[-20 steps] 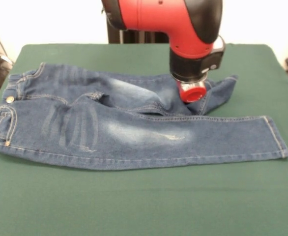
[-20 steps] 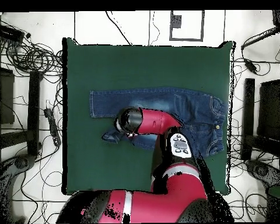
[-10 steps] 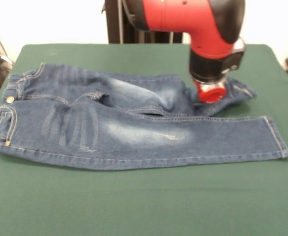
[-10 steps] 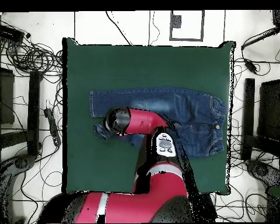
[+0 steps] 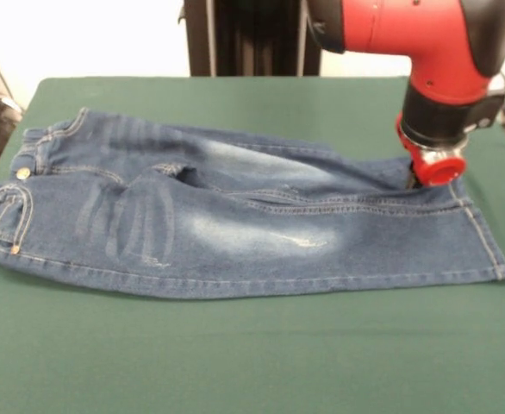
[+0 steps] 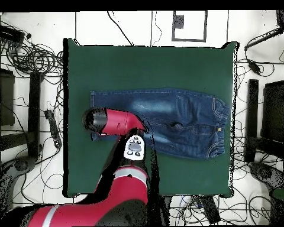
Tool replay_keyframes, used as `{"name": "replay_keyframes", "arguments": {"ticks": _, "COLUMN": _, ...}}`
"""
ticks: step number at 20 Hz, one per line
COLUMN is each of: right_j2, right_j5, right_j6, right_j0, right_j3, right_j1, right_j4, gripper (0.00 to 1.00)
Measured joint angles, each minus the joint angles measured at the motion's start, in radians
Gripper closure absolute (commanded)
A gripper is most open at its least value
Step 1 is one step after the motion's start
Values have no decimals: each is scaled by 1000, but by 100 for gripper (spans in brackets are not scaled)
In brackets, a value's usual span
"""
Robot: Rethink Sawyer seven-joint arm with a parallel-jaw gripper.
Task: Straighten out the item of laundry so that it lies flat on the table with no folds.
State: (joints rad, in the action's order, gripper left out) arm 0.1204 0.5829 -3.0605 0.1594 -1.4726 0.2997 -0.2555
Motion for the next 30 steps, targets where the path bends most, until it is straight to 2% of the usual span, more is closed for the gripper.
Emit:
{"name": "replay_keyframes", "arguments": {"ticks": 5, "right_j2": 26, "right_j5": 0, "right_j6": 0, "right_j0": 17, "right_j3": -1, "right_j1": -8, "right_j4": -50, "gripper": 100}}
{"name": "replay_keyframes", "arguments": {"ticks": 12, "right_j2": 20, "right_j5": -10, "right_j6": -1, "right_j0": -2, "right_j3": -34, "right_j1": 12, "right_j4": -59, "gripper": 100}}
{"name": "replay_keyframes", "arguments": {"ticks": 20, "right_j2": 18, "right_j5": -11, "right_j6": -1, "right_j0": -81, "right_j3": -135, "right_j1": 160, "right_j4": -55, "gripper": 100}}
{"name": "replay_keyframes", "arguments": {"ticks": 30, "right_j2": 25, "right_j5": 21, "right_j6": -1, "right_j0": -55, "right_j3": -171, "right_j1": 296, "right_j4": -38, "gripper": 100}}
